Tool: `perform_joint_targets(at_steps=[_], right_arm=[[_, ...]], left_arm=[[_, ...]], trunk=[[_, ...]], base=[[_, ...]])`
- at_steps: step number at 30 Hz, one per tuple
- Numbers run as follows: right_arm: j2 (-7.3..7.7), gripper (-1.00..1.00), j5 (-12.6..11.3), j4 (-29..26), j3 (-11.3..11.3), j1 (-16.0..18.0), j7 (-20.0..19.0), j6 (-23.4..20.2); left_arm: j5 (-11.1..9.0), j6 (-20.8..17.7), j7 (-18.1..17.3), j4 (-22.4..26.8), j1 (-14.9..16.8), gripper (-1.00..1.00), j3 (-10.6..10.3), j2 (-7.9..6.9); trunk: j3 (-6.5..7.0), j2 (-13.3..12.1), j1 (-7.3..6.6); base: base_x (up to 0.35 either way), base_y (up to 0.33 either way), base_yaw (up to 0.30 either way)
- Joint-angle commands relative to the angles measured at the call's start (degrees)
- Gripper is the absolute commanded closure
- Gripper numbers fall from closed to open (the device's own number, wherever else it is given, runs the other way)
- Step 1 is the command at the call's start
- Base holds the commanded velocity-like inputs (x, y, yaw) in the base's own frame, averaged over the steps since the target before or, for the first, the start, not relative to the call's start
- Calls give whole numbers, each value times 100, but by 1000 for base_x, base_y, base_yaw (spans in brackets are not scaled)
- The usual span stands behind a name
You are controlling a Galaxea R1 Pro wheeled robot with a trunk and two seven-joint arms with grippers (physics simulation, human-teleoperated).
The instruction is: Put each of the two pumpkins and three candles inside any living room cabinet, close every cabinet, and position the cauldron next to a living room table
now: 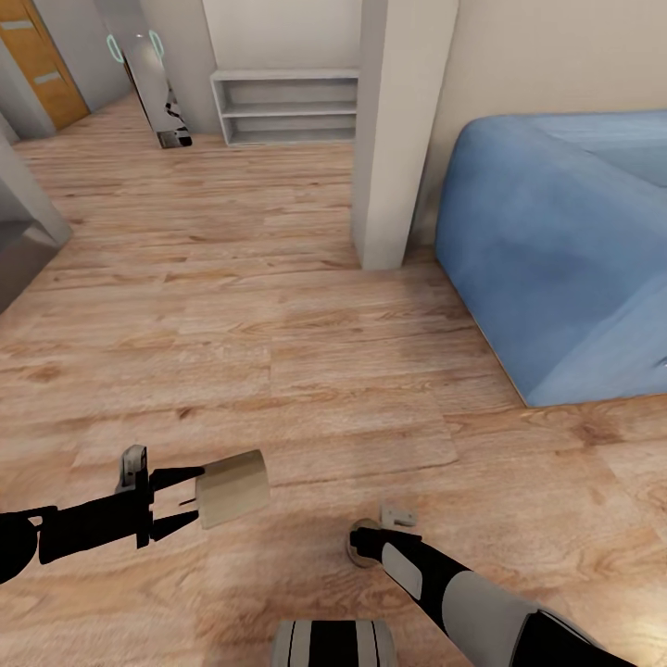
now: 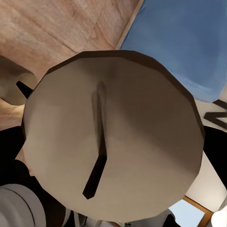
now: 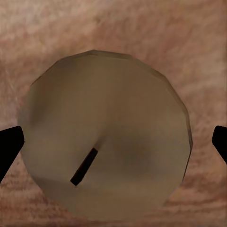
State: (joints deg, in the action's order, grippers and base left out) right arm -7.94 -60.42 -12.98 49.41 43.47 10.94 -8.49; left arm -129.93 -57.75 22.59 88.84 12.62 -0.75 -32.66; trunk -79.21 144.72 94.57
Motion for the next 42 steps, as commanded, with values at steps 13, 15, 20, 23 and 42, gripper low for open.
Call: perform_joint_targets(at_steps=[13,15,20,23,42], right_arm=[[3,-100,-31,-12,42,3,40,-18],[3,-100,-31,-12,41,3,38,-19],[3,-100,-31,-12,40,3,39,-19],[3,-100,-31,-12,40,3,40,-19],[3,-100,-31,-12,42,3,39,-20]], left_arm=[[-66,1,47,1,3,100,-4,-3],[-67,1,48,1,3,100,-4,-3],[-68,1,50,1,3,100,-4,-3],[-68,1,52,1,3,100,-4,-3],[-63,1,48,1,3,100,-4,-3]], trunk=[[-48,4,4],[-48,4,4],[-48,4,4],[-48,4,4],[-48,4,4]], base=[[0,0,0],[0,0,0],[0,0,0],[0,0,0],[19,10,0]])
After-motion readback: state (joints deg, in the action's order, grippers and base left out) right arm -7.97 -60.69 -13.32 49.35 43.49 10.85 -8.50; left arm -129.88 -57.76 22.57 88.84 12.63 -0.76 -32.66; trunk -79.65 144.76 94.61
